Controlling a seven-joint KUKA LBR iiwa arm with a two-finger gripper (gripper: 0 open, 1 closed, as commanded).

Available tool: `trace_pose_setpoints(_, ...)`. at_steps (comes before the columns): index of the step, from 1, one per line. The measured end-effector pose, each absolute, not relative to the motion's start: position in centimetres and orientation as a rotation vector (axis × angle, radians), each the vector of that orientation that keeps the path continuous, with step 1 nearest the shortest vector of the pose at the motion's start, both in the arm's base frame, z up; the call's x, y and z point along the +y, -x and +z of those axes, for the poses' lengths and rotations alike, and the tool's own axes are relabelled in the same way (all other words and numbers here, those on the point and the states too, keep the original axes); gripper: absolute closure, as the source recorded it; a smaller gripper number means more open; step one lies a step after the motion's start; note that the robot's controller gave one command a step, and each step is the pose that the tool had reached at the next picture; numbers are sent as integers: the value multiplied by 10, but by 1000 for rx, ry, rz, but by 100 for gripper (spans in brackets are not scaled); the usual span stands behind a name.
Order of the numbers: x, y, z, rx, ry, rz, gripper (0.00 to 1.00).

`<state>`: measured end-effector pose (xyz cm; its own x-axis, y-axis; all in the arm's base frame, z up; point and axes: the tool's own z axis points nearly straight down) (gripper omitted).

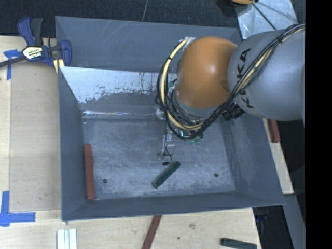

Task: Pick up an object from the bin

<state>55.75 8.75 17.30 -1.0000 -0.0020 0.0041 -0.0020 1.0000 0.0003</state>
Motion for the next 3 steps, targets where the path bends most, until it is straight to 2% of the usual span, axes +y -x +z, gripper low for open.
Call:
trace_pose_setpoints(1,87,-559,177,-3145,0,-1,0)
trace_pose_setpoints(2,80,-535,150,-3151,-118,-2,0)
trace_pose_setpoints(3,30,-525,100,-3128,-303,-1,0)
